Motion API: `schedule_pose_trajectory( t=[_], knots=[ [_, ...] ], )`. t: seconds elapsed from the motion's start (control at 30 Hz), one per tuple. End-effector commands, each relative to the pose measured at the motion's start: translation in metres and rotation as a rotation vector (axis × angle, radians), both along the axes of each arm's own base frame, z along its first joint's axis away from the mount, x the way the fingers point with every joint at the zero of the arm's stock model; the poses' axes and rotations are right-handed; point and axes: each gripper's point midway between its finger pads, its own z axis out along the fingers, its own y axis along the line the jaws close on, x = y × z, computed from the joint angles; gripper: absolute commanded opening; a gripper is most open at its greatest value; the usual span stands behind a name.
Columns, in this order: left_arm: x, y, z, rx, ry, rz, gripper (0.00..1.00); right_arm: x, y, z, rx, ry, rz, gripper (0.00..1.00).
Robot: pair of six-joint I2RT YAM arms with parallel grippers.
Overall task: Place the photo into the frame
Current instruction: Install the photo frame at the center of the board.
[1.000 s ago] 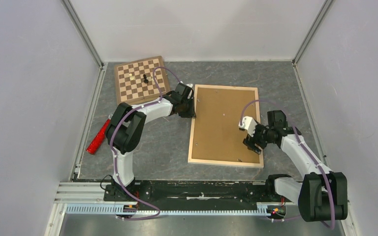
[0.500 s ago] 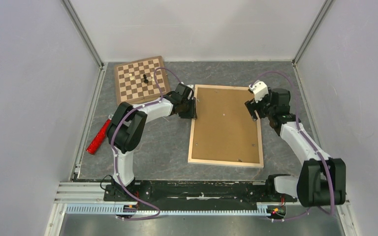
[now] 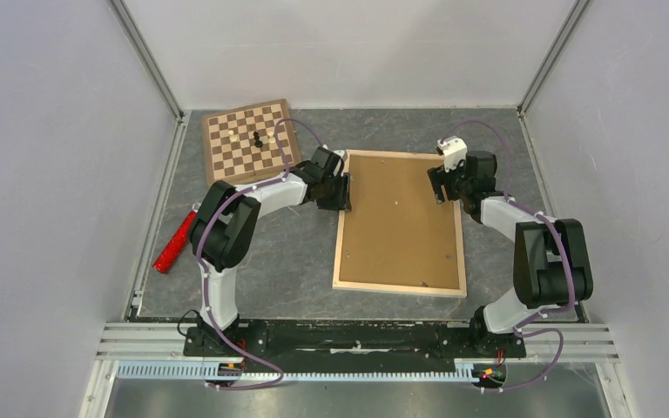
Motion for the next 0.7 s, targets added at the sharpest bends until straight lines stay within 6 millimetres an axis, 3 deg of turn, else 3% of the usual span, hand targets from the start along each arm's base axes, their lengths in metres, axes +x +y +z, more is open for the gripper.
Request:
schedule_pose_trajectory(
  t=[0.0, 0.3, 0.47, 0.67],
  knots=[
    [0.008, 0.004, 0.010, 0.045, -0.055, -0.045, 0.50, 0.023, 0.008, 0.036, 0.020, -0.121, 0.017, 0.76],
    [0.014, 0.008, 0.016, 0.081, -0.078, -0.068, 0.52, 0.015, -0.013, 0.019, -0.073, -0.063, -0.046, 0.75],
    [0.006, 0.011, 0.006, 0.104, -0.048, -0.094, 0.51, 0.010, -0.010, 0.018, -0.060, -0.052, -0.035, 0.75],
    [-0.009, 0.017, -0.009, 0.117, -0.002, -0.117, 0.42, 0.001, -0.005, 0.016, -0.032, -0.022, -0.017, 0.75]
  ],
)
